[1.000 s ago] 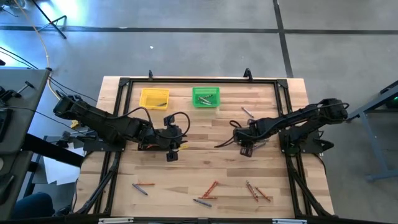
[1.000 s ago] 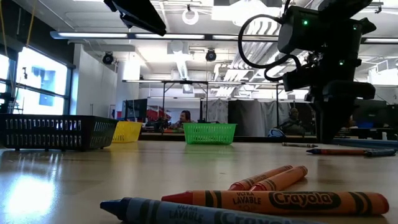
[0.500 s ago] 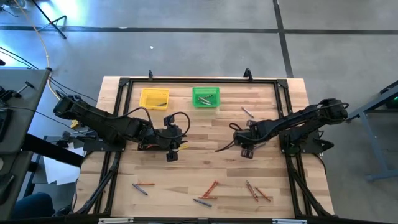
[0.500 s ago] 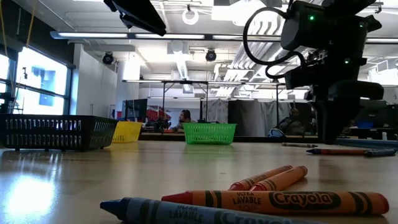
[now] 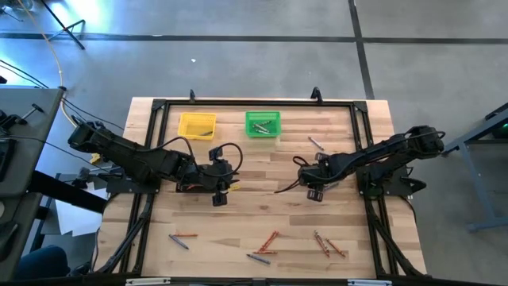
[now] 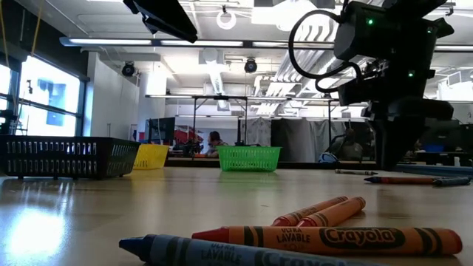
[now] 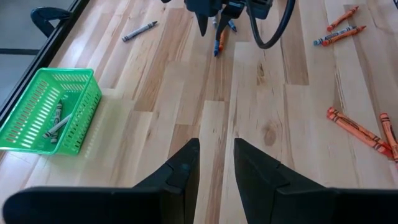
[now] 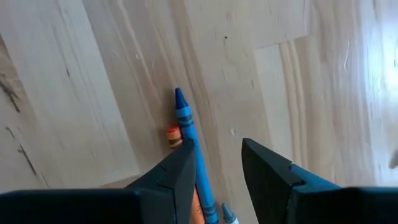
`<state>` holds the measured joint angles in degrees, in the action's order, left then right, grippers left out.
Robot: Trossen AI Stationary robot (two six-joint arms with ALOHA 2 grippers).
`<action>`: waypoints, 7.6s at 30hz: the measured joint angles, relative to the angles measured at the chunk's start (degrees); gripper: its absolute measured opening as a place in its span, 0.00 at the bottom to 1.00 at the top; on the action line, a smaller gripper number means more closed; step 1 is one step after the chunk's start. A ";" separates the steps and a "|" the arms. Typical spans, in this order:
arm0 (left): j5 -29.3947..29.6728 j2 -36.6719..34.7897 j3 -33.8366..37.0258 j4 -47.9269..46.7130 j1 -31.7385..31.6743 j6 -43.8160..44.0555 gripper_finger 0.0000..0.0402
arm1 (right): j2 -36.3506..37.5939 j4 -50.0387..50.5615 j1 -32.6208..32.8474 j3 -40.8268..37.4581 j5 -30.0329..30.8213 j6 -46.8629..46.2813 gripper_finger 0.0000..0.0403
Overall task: Sort crayons
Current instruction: Put the blue crayon into the yellow bin
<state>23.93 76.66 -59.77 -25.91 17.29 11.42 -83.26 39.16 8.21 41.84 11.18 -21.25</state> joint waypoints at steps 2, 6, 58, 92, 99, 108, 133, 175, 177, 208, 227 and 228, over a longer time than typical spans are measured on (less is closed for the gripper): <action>0.00 0.00 0.00 0.00 0.00 0.00 0.21 | 0.00 0.00 0.00 -0.01 -0.01 -1.48 0.31; 0.01 0.00 0.00 -0.01 -0.02 0.00 0.21 | -0.02 0.00 0.20 -0.02 0.00 -2.30 0.31; 0.01 0.00 0.00 -1.23 0.01 0.66 0.21 | 0.09 -8.41 1.98 -3.64 -0.26 -4.42 0.31; 0.02 0.00 0.00 -1.25 0.01 1.44 0.21 | 0.11 -8.04 5.30 -3.60 1.20 -5.28 0.31; 0.01 0.00 0.00 -1.26 -0.01 1.44 0.21 | 0.11 -6.71 5.31 -3.62 2.06 -5.42 0.31; 0.02 0.00 0.00 -1.27 -0.01 1.46 0.21 | 0.11 -6.54 5.34 -3.67 0.79 -7.26 0.31; 0.02 0.00 0.00 -1.32 0.00 1.46 0.21 | 0.39 -13.57 5.33 -10.03 0.17 -8.99 0.30; 14.70 -0.08 1.57 -8.95 -0.02 4.97 0.21 | -0.04 -49.25 -11.02 -0.65 -2.36 24.24 0.01; 18.07 -0.03 4.36 -6.32 -0.28 4.54 0.21 | -0.02 -53.89 -12.31 -0.65 -2.86 25.39 0.01; -14.91 0.74 26.78 71.14 -12.37 -18.57 0.25 | 0.09 -86.65 -10.15 -0.58 -12.33 25.17 0.01; -12.84 11.51 17.80 72.41 -12.68 -21.21 0.37 | 0.09 -87.45 -8.41 -0.58 -12.74 25.80 0.01; -12.87 11.94 17.24 72.65 -12.72 -21.64 0.37 | 0.09 -87.41 -8.41 -0.58 -12.74 25.80 0.01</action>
<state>11.06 88.60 -42.53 46.74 4.58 -10.22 -83.18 -48.25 -0.21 41.25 -1.56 4.56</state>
